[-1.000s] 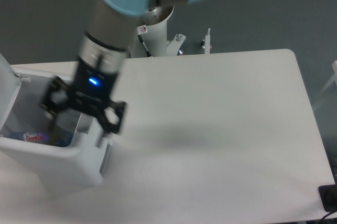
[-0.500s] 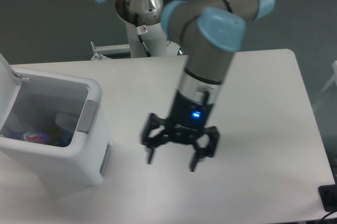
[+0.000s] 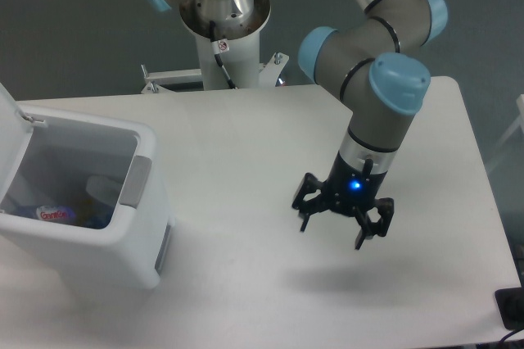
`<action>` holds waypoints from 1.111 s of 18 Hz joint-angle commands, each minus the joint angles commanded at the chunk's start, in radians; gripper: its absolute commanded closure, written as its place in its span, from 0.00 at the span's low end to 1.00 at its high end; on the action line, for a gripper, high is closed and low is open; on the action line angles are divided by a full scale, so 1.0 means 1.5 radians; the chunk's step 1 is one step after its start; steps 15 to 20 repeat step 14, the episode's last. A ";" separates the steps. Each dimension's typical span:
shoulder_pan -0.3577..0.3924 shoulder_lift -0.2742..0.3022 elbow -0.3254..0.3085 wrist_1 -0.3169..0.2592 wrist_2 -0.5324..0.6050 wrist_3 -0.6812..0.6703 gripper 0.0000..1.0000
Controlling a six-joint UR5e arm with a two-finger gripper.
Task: Place the trash in the trash can
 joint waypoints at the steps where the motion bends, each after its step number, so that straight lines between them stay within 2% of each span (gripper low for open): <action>1: 0.000 -0.006 0.002 0.000 0.020 0.030 0.00; 5: 0.001 -0.005 0.000 0.000 0.069 0.185 0.00; 7: -0.001 -0.003 0.002 -0.005 0.113 0.233 0.00; 20: -0.003 -0.008 0.002 -0.001 0.114 0.223 0.00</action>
